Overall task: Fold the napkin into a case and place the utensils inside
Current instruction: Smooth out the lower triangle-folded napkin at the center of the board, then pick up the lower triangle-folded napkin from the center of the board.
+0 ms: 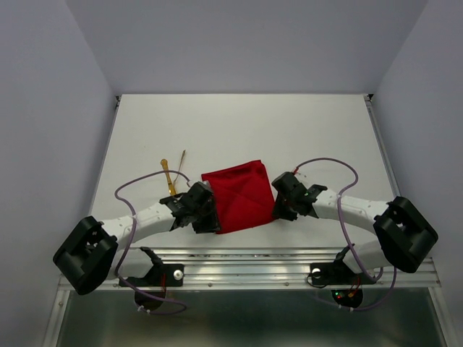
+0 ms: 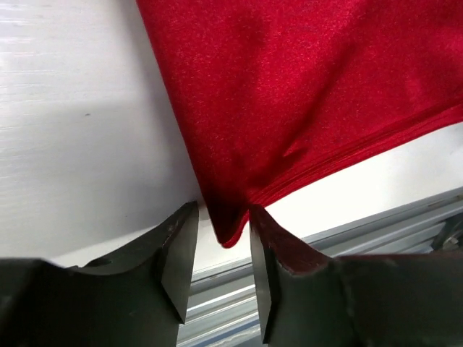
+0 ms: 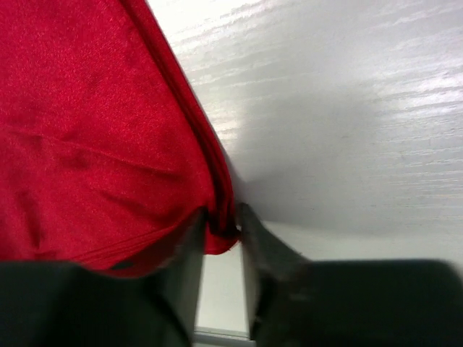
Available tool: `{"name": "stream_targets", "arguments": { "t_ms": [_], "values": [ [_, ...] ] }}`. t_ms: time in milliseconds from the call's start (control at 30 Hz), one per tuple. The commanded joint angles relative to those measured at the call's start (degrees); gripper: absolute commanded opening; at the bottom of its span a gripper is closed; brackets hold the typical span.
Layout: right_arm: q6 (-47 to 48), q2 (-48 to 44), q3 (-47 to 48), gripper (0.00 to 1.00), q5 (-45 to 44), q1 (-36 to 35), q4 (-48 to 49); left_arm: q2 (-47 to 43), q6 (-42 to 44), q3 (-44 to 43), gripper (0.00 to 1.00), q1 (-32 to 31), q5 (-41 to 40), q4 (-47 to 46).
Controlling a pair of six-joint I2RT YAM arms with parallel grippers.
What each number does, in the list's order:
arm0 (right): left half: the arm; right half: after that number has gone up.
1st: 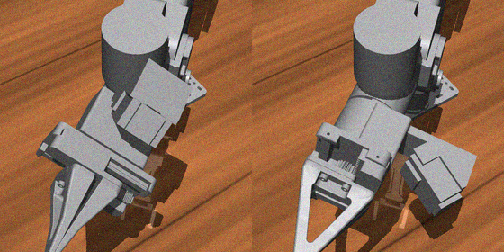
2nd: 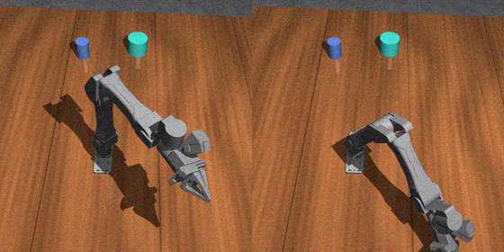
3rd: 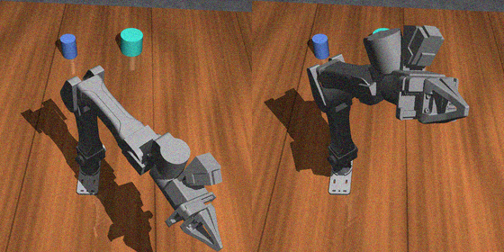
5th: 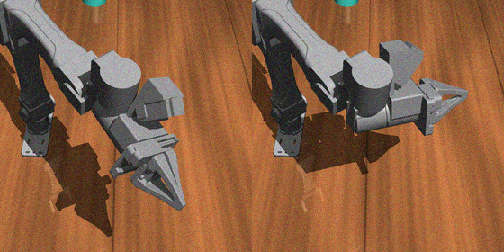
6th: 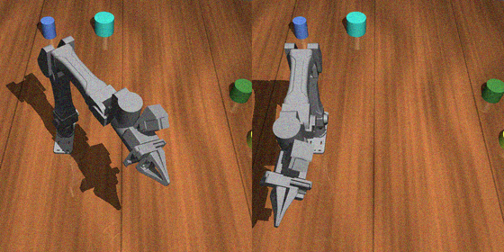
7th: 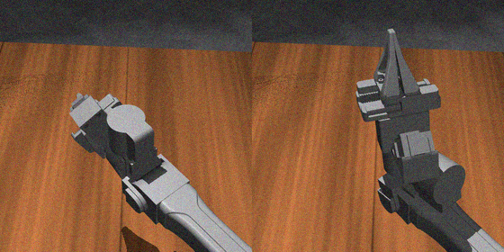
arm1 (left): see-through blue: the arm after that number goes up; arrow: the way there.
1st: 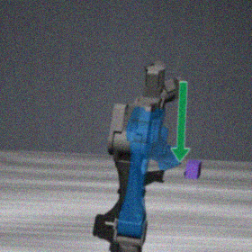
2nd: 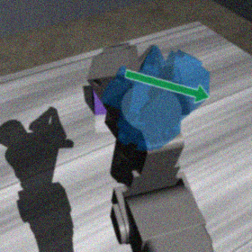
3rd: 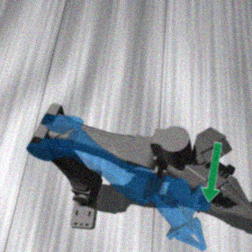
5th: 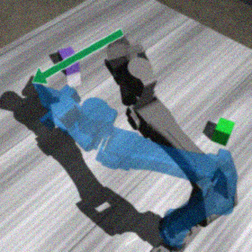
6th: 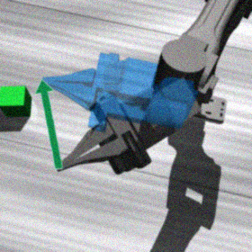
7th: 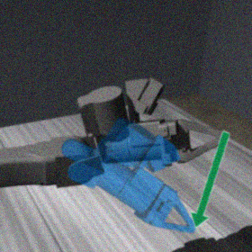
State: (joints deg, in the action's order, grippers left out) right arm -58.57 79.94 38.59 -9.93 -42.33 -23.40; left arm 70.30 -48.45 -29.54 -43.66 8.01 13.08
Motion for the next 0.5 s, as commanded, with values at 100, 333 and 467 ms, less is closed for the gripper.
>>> {"name": "stream_targets", "arguments": {
  "t_ms": [100, 333, 467],
  "values": [
    [4.42, -1.28, 5.08, 0.62, -6.05, 0.40, -4.72, -4.82, 1.69, -5.96, 0.60, 0.24, -5.72, 8.62],
    [12.59, 4.07, 18.87, 0.44, -7.30, 4.26, -4.99, -3.69, 6.16, -12.64, 0.57, 6.73, -7.40, 7.41],
    [19.35, 13.55, 30.98, 0.24, -3.17, 4.88, -3.58, 1.58, 10.38, -16.16, 0.49, 13.58, -8.54, 3.71]
  ]
}}
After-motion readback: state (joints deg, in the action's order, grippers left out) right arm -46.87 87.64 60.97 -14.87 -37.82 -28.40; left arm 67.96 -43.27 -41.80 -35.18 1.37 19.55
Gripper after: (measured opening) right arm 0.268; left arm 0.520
